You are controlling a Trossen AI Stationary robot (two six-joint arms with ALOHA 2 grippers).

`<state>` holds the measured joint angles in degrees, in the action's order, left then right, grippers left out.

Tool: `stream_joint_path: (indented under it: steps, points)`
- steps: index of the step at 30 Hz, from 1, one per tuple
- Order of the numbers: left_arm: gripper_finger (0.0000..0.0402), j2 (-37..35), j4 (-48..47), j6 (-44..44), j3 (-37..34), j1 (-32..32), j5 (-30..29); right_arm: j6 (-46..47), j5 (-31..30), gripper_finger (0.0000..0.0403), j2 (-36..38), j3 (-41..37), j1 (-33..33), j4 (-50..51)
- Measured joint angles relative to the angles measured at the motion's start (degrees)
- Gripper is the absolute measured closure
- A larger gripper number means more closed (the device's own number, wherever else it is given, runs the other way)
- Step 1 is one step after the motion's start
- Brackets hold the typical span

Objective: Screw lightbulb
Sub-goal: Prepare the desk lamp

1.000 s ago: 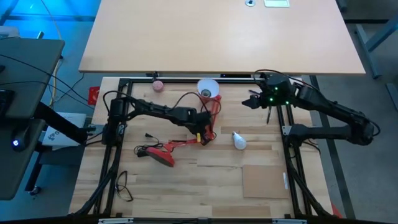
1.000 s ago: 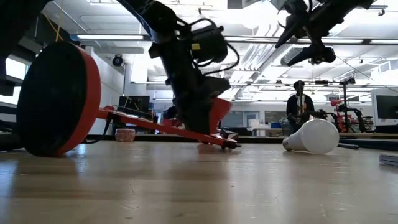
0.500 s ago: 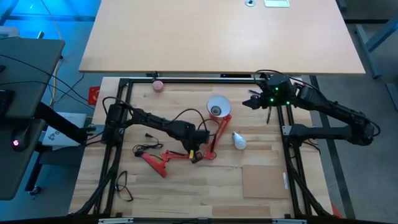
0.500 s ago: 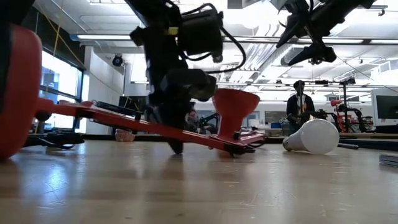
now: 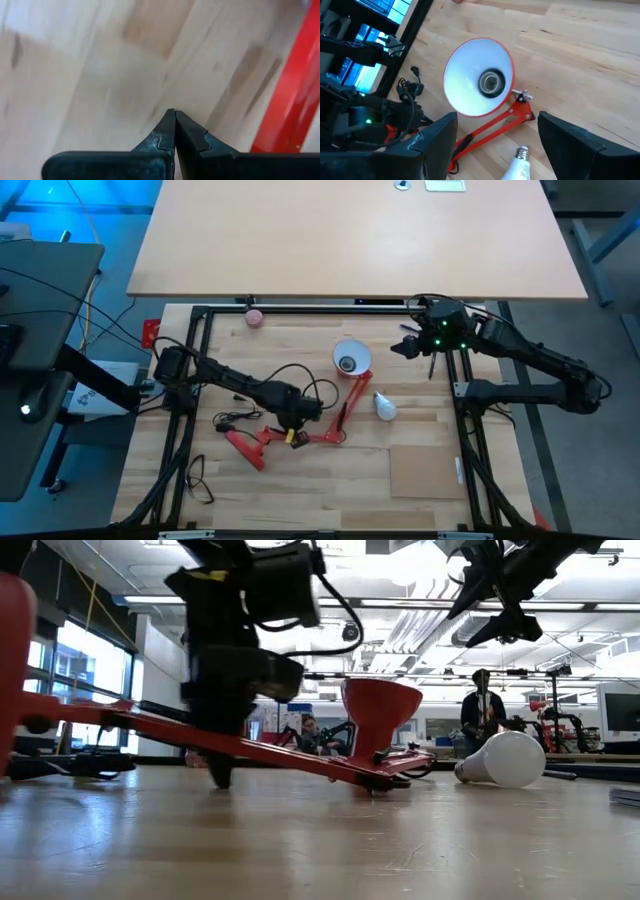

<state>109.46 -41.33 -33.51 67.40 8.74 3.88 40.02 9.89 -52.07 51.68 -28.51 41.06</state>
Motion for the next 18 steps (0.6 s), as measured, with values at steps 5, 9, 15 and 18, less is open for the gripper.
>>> stream_joint_path:
  steps: [5,9,15,18]
  points:
    - [0.0401,-4.6,-2.4,-1.9,-4.9,0.3,0.7,0.0,-0.5,0.0135,0.0,0.0,0.0,-0.1]
    - [0.0401,-9.8,-5.1,-3.2,-7.8,-1.3,-0.7,-0.2,-1.6,0.0135,0.0,0.0,0.0,-0.2]
    - [0.0401,-20.3,-4.8,-8.6,-6.2,-2.7,-0.4,-0.4,-3.0,0.0135,0.0,0.0,0.0,-1.4]
    - [0.0401,-24.8,-6.6,-13.5,-4.2,1.2,3.2,0.5,-3.0,0.0135,0.0,0.0,0.0,-1.3]
